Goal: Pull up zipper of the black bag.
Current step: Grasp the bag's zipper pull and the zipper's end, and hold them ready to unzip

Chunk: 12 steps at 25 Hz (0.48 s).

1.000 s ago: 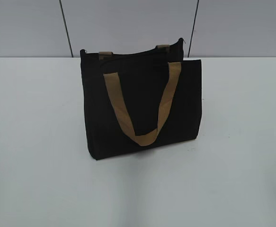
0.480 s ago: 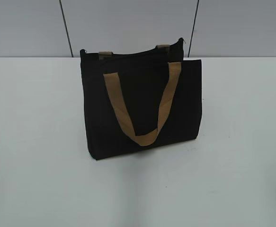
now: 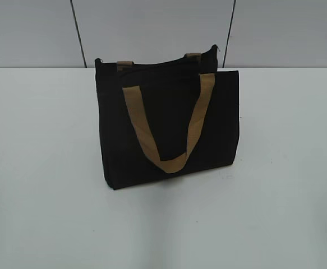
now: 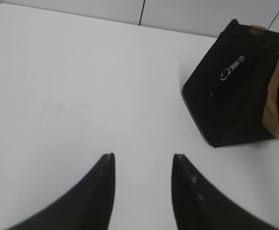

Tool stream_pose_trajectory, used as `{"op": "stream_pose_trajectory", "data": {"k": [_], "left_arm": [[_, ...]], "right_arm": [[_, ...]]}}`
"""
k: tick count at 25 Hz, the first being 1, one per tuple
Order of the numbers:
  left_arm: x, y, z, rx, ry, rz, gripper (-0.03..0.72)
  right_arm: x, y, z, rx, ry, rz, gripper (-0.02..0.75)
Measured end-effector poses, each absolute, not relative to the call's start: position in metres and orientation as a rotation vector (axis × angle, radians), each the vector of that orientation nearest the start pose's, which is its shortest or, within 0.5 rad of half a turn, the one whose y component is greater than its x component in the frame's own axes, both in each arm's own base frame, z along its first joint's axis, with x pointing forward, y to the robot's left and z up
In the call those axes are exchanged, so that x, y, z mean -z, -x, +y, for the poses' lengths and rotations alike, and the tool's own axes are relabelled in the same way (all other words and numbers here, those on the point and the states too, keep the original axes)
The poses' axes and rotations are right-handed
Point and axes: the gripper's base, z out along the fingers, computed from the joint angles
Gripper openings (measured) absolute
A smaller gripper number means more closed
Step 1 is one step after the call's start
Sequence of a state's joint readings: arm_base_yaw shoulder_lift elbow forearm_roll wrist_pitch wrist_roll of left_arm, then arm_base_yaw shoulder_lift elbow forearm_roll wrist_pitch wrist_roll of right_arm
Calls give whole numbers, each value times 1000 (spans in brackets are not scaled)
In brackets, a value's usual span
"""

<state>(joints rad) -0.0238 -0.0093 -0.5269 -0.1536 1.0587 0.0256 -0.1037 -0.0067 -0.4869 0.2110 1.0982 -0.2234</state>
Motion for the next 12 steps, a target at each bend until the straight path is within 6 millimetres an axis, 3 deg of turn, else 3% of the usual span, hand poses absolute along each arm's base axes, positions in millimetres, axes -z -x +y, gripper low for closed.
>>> {"op": "stream_pose_trajectory", "data": {"k": [5,12], "left_arm": [[-287,9,-12,184,-58,2001,421],[-306,-21,-12,148,-87,1991,444]], "right_arm": [[-273,5,18,-53,136,2059,509],[-305,-21,14,-56,119,2082,509]]}}
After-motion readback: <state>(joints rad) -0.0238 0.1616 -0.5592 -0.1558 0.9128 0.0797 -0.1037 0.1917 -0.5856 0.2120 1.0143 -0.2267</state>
